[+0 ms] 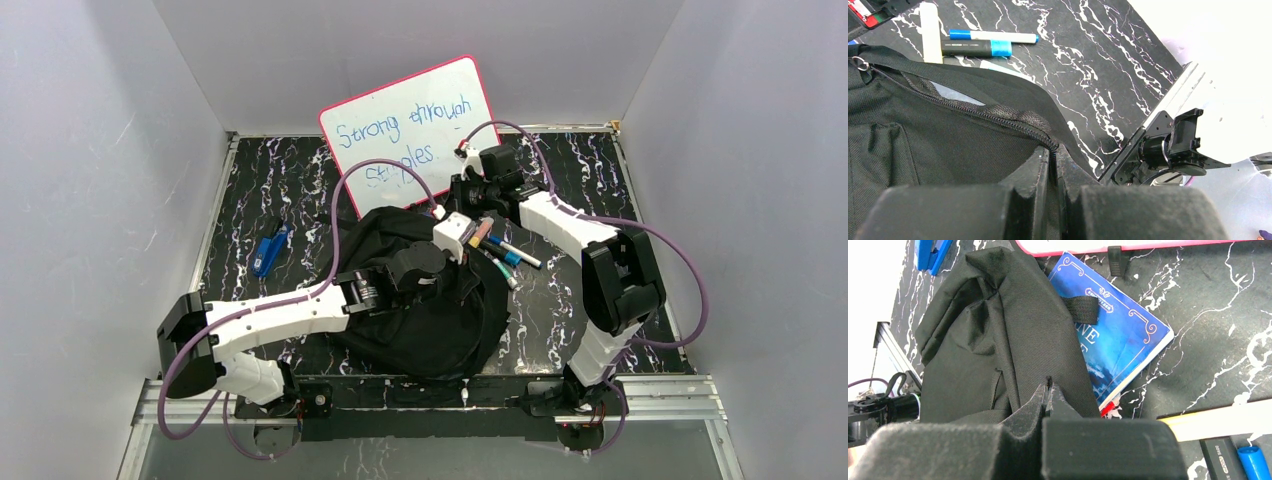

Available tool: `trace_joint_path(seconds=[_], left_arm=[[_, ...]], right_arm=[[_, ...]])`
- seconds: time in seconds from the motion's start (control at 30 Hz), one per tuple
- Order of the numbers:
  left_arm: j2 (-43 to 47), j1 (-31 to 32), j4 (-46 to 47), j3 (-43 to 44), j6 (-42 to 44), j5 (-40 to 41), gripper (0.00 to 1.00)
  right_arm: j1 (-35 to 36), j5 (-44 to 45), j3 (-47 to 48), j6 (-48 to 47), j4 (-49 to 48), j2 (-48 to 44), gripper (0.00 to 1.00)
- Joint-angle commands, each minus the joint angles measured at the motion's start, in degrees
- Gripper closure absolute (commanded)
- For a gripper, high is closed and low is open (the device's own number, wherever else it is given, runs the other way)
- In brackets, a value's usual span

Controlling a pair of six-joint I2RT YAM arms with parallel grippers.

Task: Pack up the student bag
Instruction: Unzip the student bag at the center of the board.

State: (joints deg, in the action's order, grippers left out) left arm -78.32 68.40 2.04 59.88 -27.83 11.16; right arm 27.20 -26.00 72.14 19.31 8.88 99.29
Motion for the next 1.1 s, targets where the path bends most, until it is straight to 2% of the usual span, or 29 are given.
trace_joint_path(seconds=[0.0, 0.1, 0.2, 0.23, 0.37, 0.43, 0.5, 0.6, 0.77, 0.9, 1.07], left_arm=[[4.96, 2.61, 3.87, 3.12, -1.27, -5.60, 1.00], [7.40, 2.61, -0.38, 3.07, -1.74, 0.54, 1.00], [10.22, 2.53, -5.12, 3.38, -1.56, 6.81, 1.00], [11.09, 2.48, -6.59, 3.75, -1.20, 8.40, 1.00], [12.75, 1.95, -11.54, 6.37, 0.54, 12.95, 1.00], [12.27, 1.23, -14.05, 8.17, 1.72, 13.62, 1.00], [11.54, 0.28, -16.49, 10.08, 3.28, 14.17, 1.00], [10.44, -2.59, -19.14, 12.23, 5.47, 13.34, 1.00], [9.42, -12.02, -21.78, 14.36, 7.14, 5.95, 1.00], [8.71, -18.40, -23.15, 15.71, 9.43, 2.32, 1.00], [6.80, -21.88, -24.73, 18.40, 12.73, 0.67, 1.00]], right_arm=[[-0.39, 3.21, 4.66, -2.40, -8.28, 0.97, 1.00], [-0.40, 5.18, 4.21, -3.26, -7.54, -1.50, 0.98], [-0.46, 8.49, 4.04, -4.12, -6.10, -4.77, 0.90], [-0.49, 9.26, 4.06, -4.29, -5.76, -5.93, 0.86], [-0.49, 11.39, 3.77, -4.32, -4.07, -10.96, 0.54], [-0.50, 13.92, 3.12, -3.80, -2.62, -13.95, 0.46], [-0.53, 16.84, 1.89, -3.03, -0.86, -17.42, 0.42], [-0.51, 20.84, -0.67, -0.70, 2.34, -23.38, 0.35], [-0.54, 23.83, -5.34, 4.04, 10.33, -33.17, 0.20], [-0.53, 22.84, -9.27, 8.82, 16.35, -39.62, 0.11], [-0.53, 19.72, -13.67, 15.24, 22.40, -44.05, 0.05]])
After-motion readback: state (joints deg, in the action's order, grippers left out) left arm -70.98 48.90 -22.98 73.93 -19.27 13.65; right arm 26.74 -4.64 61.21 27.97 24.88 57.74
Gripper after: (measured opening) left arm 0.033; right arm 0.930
